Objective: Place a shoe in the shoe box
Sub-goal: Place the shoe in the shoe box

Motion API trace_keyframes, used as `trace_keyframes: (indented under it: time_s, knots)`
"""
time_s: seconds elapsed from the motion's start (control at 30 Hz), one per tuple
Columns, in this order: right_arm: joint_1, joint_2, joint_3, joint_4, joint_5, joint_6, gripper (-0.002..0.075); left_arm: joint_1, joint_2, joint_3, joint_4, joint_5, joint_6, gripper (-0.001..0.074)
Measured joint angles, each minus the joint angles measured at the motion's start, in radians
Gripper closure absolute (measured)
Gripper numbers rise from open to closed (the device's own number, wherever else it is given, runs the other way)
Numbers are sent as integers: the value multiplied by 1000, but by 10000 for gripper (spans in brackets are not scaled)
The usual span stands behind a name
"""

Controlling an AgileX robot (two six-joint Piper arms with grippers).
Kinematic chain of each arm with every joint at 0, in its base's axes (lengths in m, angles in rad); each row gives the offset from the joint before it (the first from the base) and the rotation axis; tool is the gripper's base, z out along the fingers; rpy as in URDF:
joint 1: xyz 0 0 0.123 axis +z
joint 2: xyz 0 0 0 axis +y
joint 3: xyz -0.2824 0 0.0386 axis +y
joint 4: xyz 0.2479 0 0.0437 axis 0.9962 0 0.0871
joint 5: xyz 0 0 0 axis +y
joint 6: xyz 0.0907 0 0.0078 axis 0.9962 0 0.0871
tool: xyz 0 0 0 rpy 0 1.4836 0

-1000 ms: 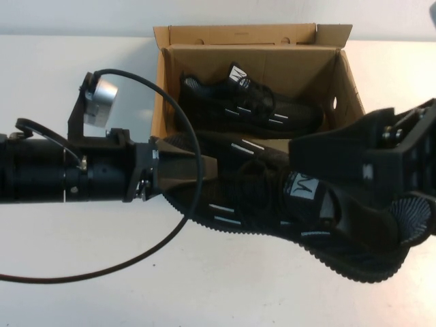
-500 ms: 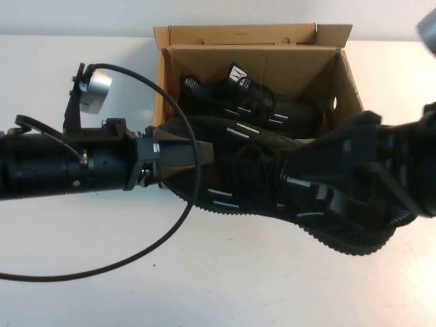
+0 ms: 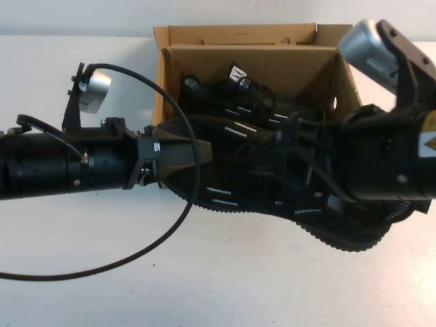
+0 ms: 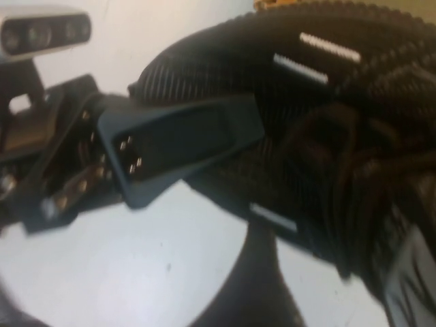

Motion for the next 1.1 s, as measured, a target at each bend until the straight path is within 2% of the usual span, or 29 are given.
trace_keyframes:
  time_s: [0.13, 0.23, 0.3, 0.4, 0.47, 0.53, 0.7, 0.77, 0.87, 0.97, 1.1]
  knots:
    - [0, 47, 0, 8, -47, 0, 214, 0, 0, 0, -2, 0, 0, 599]
    - [0, 76, 0, 26, -67, -6, 272, 0, 0, 0, -5, -1, 0, 599]
    - [0, 90, 0, 37, -70, -31, 363, 0, 0, 0, -5, -8, 5, 599]
    - [-3, 98, 2, 57, -73, -96, 579, 0, 0, 0, -5, -8, 17, 600]
    - [-4, 101, 3, 67, -73, -132, 669, 0, 0, 0, -5, 1, 27, 600]
    - [-5, 101, 3, 74, -73, -160, 707, 0, 0, 0, -5, 7, 31, 600]
    - [-6, 101, 3, 76, -73, -179, 724, 2, 0, -2, 10, 26, -2, 581]
    - [-6, 95, 5, 76, -66, -190, 725, 2, 0, -10, 19, 51, -48, 462]
    - [-6, 87, 5, 78, -55, -208, 726, 2, 0, -19, 27, 100, -120, 186]
    - [-6, 78, 5, 81, -39, -226, 726, 2, 0, -42, 40, 125, -151, 83]
    - [-6, 57, 5, 78, -9, -232, 727, 2, 0, -85, 62, 123, -148, 66]
